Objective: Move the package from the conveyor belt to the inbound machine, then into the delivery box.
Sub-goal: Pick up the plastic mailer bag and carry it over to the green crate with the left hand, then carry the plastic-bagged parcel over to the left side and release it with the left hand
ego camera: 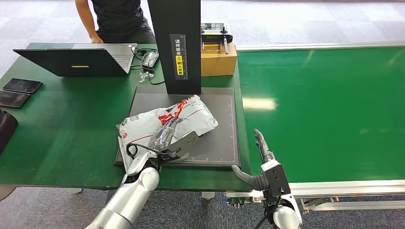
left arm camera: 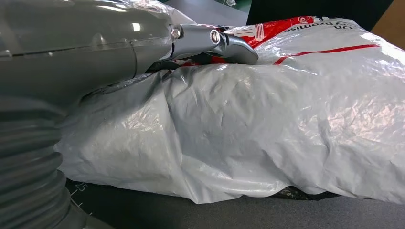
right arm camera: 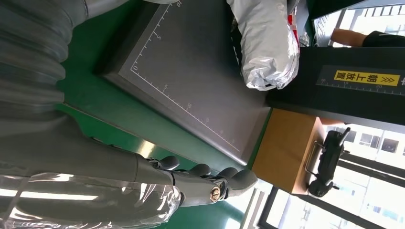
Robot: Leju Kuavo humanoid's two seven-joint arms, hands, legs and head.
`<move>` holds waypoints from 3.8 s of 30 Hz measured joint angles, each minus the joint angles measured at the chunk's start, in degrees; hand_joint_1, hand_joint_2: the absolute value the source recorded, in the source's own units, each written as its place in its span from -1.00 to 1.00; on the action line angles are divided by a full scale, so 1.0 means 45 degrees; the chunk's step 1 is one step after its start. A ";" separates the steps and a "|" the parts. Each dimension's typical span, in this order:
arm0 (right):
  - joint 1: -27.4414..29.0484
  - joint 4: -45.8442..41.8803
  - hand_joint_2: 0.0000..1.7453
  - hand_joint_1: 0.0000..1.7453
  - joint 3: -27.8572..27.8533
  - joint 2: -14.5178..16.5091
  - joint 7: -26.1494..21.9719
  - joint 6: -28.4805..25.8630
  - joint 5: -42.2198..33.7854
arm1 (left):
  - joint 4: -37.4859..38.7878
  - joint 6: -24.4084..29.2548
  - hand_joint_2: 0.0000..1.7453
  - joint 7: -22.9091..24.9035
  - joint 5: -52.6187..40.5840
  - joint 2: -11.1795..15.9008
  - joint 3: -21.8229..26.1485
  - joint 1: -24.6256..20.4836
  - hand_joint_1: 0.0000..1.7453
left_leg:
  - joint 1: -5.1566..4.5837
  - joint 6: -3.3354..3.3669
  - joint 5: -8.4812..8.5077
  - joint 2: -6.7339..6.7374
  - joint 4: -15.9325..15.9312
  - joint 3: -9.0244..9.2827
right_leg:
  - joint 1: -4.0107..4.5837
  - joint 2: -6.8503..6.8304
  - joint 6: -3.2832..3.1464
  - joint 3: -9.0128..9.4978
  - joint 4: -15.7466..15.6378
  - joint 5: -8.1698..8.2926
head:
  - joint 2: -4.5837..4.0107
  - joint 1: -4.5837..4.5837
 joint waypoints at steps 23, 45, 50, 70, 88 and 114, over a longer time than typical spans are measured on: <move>0.0009 -0.0010 1.00 -1.00 0.0200 0.0002 0.0062 -0.0163 -0.0115 | 0.0137 0.0453 1.00 -0.0533 -0.0309 0.0016 0.0686 0.0219 1.00 | 0.0001 0.0000 -0.0001 -0.0003 -0.0007 0.0058 | 0.0000 -0.0005 -0.0005 0.0064 0.0001 -0.0007 | 0.0000 0.0000; 0.0140 0.0046 1.00 -1.00 0.0370 -0.0006 0.0080 -0.0219 -0.0415 | -0.0148 0.2834 1.00 -0.3104 0.1333 0.0246 0.1315 0.0960 1.00 | 0.0001 -0.0001 -0.0004 0.0001 -0.0008 0.0053 | 0.0001 0.0000 -0.0006 0.0054 0.0001 -0.0008 | 0.0000 0.0000; 0.0254 0.0044 1.00 -1.00 0.0365 -0.0017 -0.0069 -0.0219 -0.0539 | -0.0186 0.5136 1.00 -0.3523 0.1092 0.0792 0.1917 0.0925 1.00 | 0.0005 -0.0008 0.0001 0.0005 -0.0008 0.0039 | 0.0010 0.0002 -0.0011 0.0033 0.0002 -0.0009 | 0.0000 0.0000; -0.0218 0.0339 1.00 -1.00 0.0550 -0.0103 -0.0357 -0.0272 -0.0958 | 0.2105 0.7443 1.00 -0.1379 -0.1049 0.3240 0.4613 -0.1741 1.00 | 0.0008 -0.0016 0.0007 0.0004 -0.0009 0.0004 | 0.0014 -0.0001 -0.0023 0.0002 0.0011 -0.0016 | 0.0000 0.0000; -0.0445 0.0561 1.00 -1.00 0.0673 -0.0217 -0.0293 -0.0407 -0.1234 | 0.1503 0.7490 -1.00 -0.0789 -0.4277 0.3686 0.6978 -0.1522 -1.00 | 0.0006 -0.0016 0.0005 0.0005 -0.0008 -0.0012 | 0.0010 0.0001 -0.0027 -0.0016 0.0010 -0.0019 | 0.0000 0.0000; -0.0814 0.0957 1.00 -1.00 0.0752 -0.0448 -0.0843 -0.0415 -0.1637 | -0.1135 -0.1512 1.00 -0.8572 1.1520 0.0376 0.6145 0.0664 -1.00 | -0.0003 -0.0006 -0.0008 0.0005 -0.0001 -0.0022 | -0.0001 0.0002 -0.0023 -0.0024 0.0007 -0.0019 | 0.0000 -0.0001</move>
